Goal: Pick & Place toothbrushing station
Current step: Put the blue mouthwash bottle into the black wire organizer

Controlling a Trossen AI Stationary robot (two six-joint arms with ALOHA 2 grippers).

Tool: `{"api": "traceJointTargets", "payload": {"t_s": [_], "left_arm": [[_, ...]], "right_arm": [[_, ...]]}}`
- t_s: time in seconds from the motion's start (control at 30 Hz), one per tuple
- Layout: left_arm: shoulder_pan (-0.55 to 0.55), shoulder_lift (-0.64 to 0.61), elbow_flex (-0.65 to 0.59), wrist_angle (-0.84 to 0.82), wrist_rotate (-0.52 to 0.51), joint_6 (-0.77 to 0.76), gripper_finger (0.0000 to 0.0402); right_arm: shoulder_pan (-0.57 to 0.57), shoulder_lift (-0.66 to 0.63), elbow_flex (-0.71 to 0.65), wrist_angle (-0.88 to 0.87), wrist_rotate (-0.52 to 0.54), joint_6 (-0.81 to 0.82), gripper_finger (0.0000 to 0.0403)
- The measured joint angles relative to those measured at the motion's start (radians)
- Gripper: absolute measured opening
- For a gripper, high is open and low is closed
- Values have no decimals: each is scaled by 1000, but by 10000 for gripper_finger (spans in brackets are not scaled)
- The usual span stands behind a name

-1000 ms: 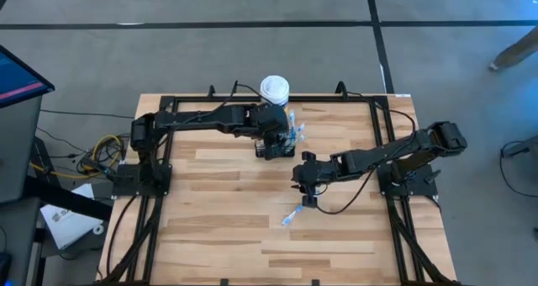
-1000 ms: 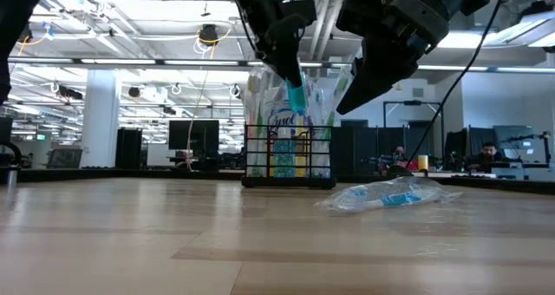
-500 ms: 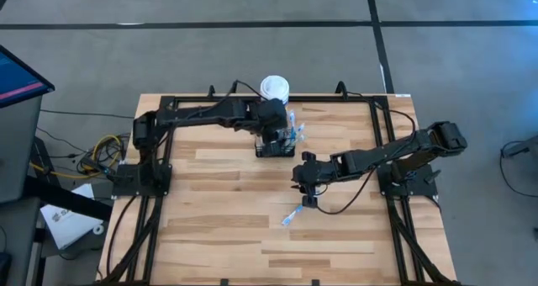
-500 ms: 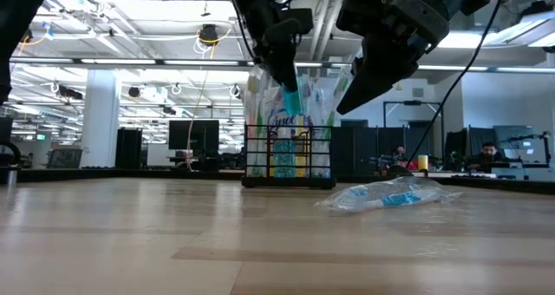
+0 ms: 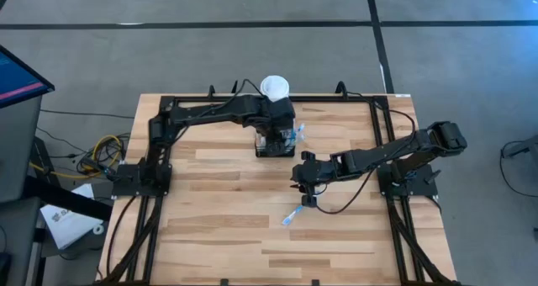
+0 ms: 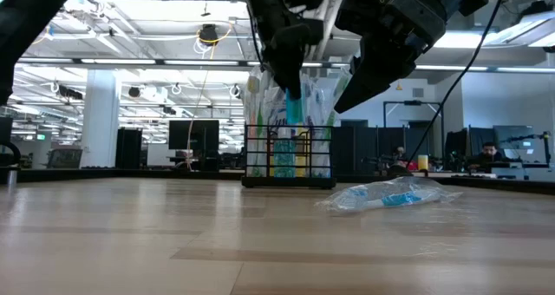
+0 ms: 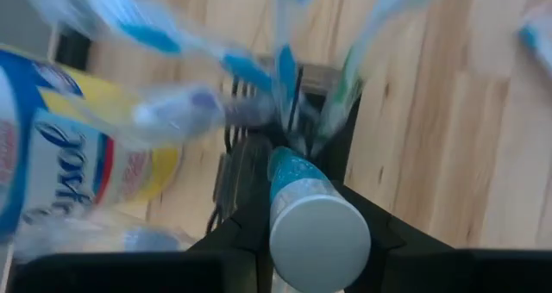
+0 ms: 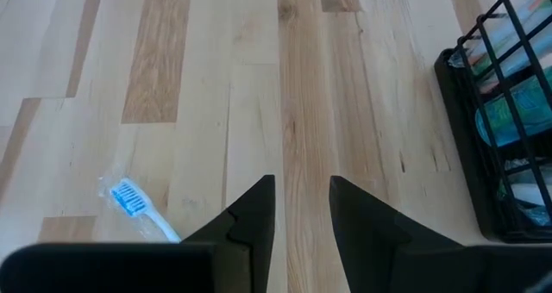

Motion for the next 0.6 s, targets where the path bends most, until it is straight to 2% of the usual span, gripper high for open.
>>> {"api": "traceJointTargets", "payload": {"t_s": [0.2,0.6], "left_arm": [[-5,54,101,-47,-11,5,80],[0,55,105,-61,17,7,80]], "right_arm": [[1,0,0,-6,0,0,102],[2,0,0,-19,-4,3,102]]}}
